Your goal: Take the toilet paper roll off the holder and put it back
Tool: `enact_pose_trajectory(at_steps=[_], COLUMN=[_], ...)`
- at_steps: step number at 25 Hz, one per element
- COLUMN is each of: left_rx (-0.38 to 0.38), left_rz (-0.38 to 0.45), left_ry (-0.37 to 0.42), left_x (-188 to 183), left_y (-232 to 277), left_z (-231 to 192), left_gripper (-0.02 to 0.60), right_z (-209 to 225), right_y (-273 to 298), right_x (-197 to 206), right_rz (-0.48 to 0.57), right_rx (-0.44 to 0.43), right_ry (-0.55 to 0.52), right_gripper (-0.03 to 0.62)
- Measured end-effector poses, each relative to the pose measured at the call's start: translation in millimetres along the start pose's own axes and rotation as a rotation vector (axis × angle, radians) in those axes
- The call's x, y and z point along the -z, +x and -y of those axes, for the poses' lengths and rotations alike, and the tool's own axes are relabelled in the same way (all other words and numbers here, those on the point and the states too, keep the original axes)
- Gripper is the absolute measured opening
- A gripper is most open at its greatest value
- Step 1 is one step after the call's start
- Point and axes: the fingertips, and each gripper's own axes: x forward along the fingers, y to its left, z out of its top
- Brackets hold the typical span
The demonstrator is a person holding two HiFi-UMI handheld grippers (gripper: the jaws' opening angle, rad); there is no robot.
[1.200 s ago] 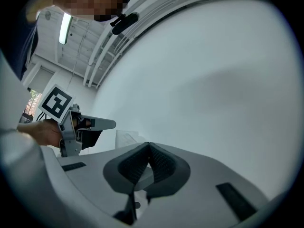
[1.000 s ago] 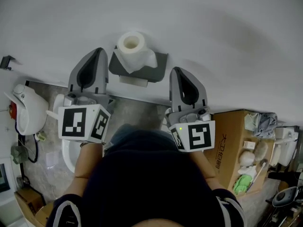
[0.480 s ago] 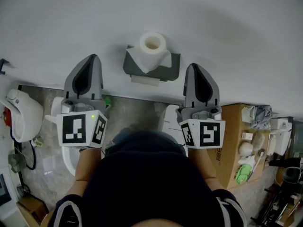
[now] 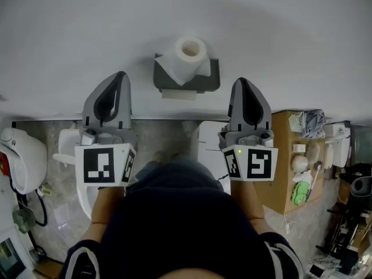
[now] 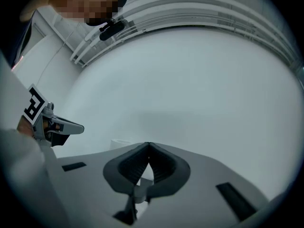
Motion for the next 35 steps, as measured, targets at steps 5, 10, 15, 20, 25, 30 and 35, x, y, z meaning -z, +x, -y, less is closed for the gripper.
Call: enact_pose_trajectory(at_steps=[5,10,15,20,25,30,35], left_rx=[0.042,0.074,0.098,0.12,0.144,0.158,0.163], left_rz=[0.02,0.03,0.013,0.013,0.017,0.017,0.033], left_ry=[0.005,-0.001,-0.004,-0.021,-0.034,-0.045,-0.034], left_x=[6,9,8,13,12,16,16], left_y=[-10,-18,-19,-17,-14,-8,2], left_z=[0,-3,-2,-3,4,8,10], left_gripper=[0.0,0.002,0.002,0.001,0.0,0.0,0.0], right_z=[-10,-26,-33,-33,-32,-28,-24], right_y=[-11,-18,-16,-16,-16,-17,-12], right_x=[8,7,-4,-1,-2,4,7], right_rz=[-0.014,-0.017,0.001,-0.026,-0.031,-0.049,-0.055], right_rx=[0.04,0.055,0.045,0.05,0.049,0.062,0.068], right_ry=[0.002,-0.028,-0.025,-0.043,-0.057,-0.061,-0.08], right_gripper=[0.015,0.015,0.015,0.015,0.015,0.015,0.015])
